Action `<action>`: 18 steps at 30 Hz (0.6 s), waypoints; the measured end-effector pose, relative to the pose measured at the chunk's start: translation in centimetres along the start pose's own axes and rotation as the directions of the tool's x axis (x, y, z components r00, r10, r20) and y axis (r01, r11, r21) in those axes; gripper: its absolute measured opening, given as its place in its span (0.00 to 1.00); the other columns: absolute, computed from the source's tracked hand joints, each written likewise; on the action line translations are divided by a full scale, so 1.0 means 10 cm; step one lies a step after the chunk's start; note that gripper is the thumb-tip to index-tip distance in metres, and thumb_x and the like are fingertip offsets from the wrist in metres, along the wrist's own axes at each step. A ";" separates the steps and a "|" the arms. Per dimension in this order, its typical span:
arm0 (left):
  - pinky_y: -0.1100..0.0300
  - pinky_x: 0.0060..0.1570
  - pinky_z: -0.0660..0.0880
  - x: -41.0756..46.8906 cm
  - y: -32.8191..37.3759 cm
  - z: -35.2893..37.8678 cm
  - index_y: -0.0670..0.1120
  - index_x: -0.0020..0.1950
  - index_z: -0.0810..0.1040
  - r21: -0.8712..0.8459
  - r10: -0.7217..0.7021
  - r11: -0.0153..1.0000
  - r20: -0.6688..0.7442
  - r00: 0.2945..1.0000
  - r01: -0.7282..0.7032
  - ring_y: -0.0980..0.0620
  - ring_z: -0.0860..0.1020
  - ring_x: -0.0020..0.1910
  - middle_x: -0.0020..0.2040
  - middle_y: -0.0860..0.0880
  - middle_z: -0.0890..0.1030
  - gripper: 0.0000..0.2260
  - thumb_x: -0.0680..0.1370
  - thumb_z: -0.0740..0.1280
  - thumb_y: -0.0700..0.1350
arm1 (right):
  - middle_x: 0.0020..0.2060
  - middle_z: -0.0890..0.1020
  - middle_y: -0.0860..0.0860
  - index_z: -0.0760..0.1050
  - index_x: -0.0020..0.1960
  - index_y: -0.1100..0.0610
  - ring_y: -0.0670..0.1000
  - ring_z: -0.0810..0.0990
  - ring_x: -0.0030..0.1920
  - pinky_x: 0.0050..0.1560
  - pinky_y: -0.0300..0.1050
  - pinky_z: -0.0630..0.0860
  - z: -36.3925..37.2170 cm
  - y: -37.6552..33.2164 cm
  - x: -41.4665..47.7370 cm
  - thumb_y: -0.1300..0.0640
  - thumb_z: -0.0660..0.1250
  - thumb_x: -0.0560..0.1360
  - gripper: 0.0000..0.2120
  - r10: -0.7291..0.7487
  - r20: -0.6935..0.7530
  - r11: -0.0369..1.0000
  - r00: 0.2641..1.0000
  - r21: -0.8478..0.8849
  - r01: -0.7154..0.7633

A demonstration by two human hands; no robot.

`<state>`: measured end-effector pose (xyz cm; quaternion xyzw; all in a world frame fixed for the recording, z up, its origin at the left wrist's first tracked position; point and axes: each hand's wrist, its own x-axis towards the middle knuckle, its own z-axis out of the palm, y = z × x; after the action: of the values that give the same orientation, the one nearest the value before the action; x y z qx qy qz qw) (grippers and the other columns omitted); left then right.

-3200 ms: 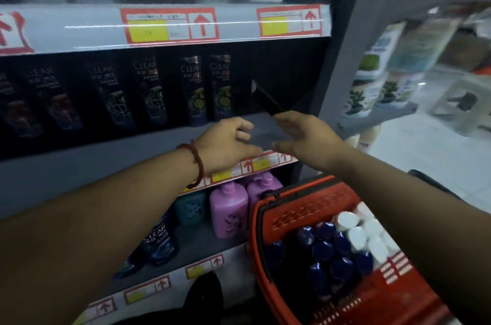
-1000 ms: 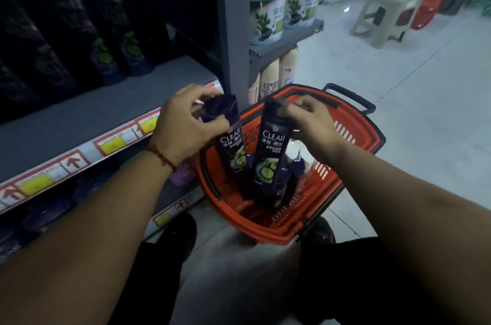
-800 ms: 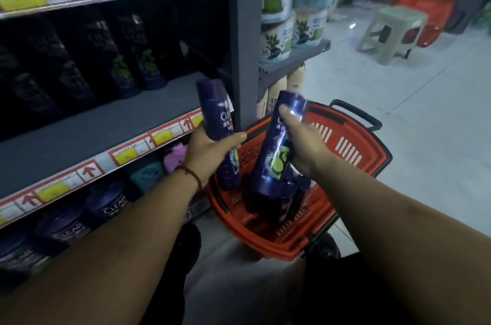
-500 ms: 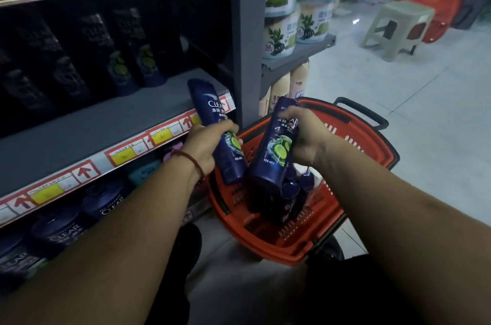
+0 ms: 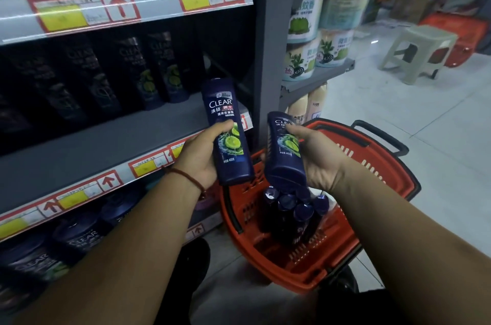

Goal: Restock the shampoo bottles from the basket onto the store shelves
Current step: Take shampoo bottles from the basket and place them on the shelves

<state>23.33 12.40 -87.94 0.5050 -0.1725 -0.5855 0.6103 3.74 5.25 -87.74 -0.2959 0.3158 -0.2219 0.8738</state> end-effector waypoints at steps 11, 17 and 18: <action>0.48 0.43 0.83 -0.17 0.21 -0.24 0.40 0.65 0.77 -0.006 0.195 0.980 -0.091 0.977 -0.196 0.42 0.83 0.45 0.55 0.37 0.82 0.19 0.75 0.72 0.43 | 0.51 0.84 0.60 0.75 0.65 0.62 0.57 0.86 0.46 0.43 0.52 0.83 0.30 0.10 0.24 0.61 0.67 0.74 0.20 -0.069 0.153 0.977 0.986 -0.191 0.098; 0.50 0.50 0.81 -0.17 0.42 -0.44 0.37 0.57 0.82 0.077 0.419 0.907 -0.252 0.872 -0.413 0.45 0.83 0.45 0.50 0.40 0.85 0.15 0.72 0.75 0.37 | 0.58 0.82 0.65 0.75 0.65 0.69 0.62 0.84 0.54 0.55 0.59 0.82 0.48 0.13 0.60 0.58 0.77 0.68 0.30 -0.236 0.061 0.930 0.970 -0.274 0.243; 0.50 0.50 0.82 -0.16 0.46 -0.47 0.38 0.57 0.82 0.080 0.444 0.894 -0.271 0.854 -0.440 0.45 0.84 0.45 0.50 0.40 0.85 0.14 0.72 0.75 0.37 | 0.57 0.83 0.64 0.75 0.65 0.70 0.61 0.83 0.52 0.58 0.60 0.80 0.55 0.11 0.64 0.56 0.80 0.64 0.35 -0.267 0.079 0.916 0.960 -0.289 0.278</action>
<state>29.21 14.84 -85.59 0.5345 -0.1995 -0.3502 0.7429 12.23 4.43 -87.78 -0.4693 0.2847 -0.2857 0.7855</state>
